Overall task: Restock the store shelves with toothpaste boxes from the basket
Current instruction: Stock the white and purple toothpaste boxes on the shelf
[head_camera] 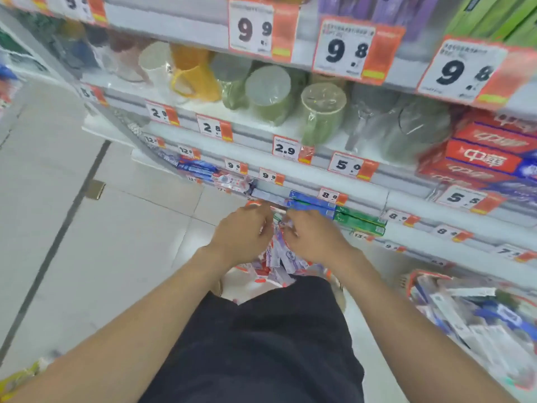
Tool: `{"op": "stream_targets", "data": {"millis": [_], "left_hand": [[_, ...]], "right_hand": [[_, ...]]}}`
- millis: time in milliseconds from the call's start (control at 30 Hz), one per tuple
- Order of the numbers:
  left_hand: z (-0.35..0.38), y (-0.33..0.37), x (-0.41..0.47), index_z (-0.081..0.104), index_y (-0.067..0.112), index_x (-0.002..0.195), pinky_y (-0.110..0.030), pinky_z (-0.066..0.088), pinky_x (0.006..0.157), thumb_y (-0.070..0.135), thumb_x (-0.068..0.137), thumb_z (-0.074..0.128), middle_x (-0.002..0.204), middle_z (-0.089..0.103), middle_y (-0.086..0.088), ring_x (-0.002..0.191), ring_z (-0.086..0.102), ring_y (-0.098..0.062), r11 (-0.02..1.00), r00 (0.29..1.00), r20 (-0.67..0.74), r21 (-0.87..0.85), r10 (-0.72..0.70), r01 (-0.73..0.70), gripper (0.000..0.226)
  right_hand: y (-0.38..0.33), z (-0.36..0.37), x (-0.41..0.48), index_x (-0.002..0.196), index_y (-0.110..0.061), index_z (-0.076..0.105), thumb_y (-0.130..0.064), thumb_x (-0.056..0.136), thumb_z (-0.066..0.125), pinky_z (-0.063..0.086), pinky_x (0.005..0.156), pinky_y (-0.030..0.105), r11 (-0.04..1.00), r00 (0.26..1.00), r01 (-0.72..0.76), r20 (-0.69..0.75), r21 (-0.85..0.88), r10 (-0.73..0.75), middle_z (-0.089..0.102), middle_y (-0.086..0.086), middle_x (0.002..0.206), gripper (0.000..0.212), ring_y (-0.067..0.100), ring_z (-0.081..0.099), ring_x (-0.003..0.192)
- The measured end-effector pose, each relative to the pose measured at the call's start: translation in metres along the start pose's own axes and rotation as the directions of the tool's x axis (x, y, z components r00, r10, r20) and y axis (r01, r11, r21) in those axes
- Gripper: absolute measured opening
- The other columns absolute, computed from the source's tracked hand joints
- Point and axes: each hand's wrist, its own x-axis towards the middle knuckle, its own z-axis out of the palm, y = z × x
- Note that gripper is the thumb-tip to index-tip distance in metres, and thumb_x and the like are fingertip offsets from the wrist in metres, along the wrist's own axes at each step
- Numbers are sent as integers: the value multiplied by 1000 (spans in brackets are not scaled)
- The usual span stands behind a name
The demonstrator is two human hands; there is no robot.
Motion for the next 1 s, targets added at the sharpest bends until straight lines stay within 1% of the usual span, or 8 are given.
{"op": "stream_targets", "data": {"millis": [100,200,333,433,567,667,867,1000], "left_hand": [[21,-60,35,65,21,102,-39,55,71,26,92,52,97,68,1,81,65,-25,997,997,49,-43,63,-61,17],[63,-122,74,66,21,101,-37,54,76,23,91,56,98,71,1,83,65,-24,993,995,55,-91,82,-77,14],[154,-197,121,65,20,100,-40,54,75,23,91,49,94,70,1,81,65,-25,986,998,11,-159,57,-54,19],[238,-247,146,65,17,113,-43,55,82,22,89,47,110,70,-7,90,67,-34,986,1000,-15,-168,-10,7,30],[342,-296,165,52,15,139,-50,52,91,29,91,48,126,53,-16,98,61,-40,998,1000,-17,-57,-13,12,50],[377,-297,176,34,14,153,-52,45,102,38,96,47,142,41,-14,125,46,-42,989,999,37,145,24,-30,63],[395,-282,169,32,15,147,-57,38,111,48,99,48,156,27,-15,141,32,-41,918,996,77,389,49,-75,60],[393,-281,155,36,13,144,-58,35,112,49,101,45,154,30,-18,141,30,-43,905,994,106,420,34,-75,57]], "right_hand": [[-1,45,30,107,-16,64,-27,97,51,53,69,41,991,989,-136,-61,1,136,71,10,93,19,36,68,94],[9,99,68,110,-15,65,-26,98,50,52,74,42,973,972,-217,-107,-75,209,70,12,98,22,38,67,97],[57,180,120,115,-13,67,-24,98,55,44,71,39,958,984,-151,-129,-244,122,70,16,104,24,40,67,100],[115,248,156,96,-9,72,-23,89,60,52,67,40,937,976,-80,-218,-339,4,70,15,85,20,38,69,80],[183,332,197,86,-12,68,-29,85,47,50,69,40,905,955,-52,-285,-423,-78,65,11,79,27,34,64,72],[199,378,218,81,-13,65,-27,82,54,44,68,38,899,916,-37,-374,-437,-143,61,8,75,18,32,59,70],[171,426,240,86,-11,69,-23,73,74,52,67,40,898,904,-63,-407,-435,-133,67,13,76,19,35,65,70],[172,438,215,97,-9,66,-26,84,58,51,79,46,916,883,-109,-461,-386,-89,66,14,91,23,37,61,86]]}}
